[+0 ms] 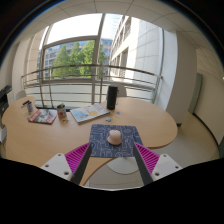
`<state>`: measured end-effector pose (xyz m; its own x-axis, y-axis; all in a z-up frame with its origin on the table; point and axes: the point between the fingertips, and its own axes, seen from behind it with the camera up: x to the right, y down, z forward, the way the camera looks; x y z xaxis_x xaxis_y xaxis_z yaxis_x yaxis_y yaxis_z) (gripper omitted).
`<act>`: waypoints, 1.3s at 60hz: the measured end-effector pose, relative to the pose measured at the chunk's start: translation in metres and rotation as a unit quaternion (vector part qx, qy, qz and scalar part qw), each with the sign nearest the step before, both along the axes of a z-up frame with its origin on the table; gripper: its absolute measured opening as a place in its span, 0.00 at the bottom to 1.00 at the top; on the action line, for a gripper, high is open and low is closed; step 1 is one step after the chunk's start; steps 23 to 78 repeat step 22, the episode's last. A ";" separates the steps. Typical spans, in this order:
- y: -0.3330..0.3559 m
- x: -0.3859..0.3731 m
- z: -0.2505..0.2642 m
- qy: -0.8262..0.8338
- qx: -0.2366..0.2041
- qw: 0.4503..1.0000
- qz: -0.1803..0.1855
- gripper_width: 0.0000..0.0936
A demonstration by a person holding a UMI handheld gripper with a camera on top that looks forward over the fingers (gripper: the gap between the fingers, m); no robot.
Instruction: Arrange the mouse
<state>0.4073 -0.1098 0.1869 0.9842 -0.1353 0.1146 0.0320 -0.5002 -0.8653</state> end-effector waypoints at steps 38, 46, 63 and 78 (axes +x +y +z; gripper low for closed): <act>-0.035 -0.004 0.010 -0.008 0.000 1.000 -0.002 0.90; -0.035 -0.004 0.010 -0.008 0.000 1.000 -0.002 0.90; -0.035 -0.004 0.010 -0.008 0.000 1.000 -0.002 0.90; -0.035 -0.004 0.010 -0.008 0.000 1.000 -0.002 0.90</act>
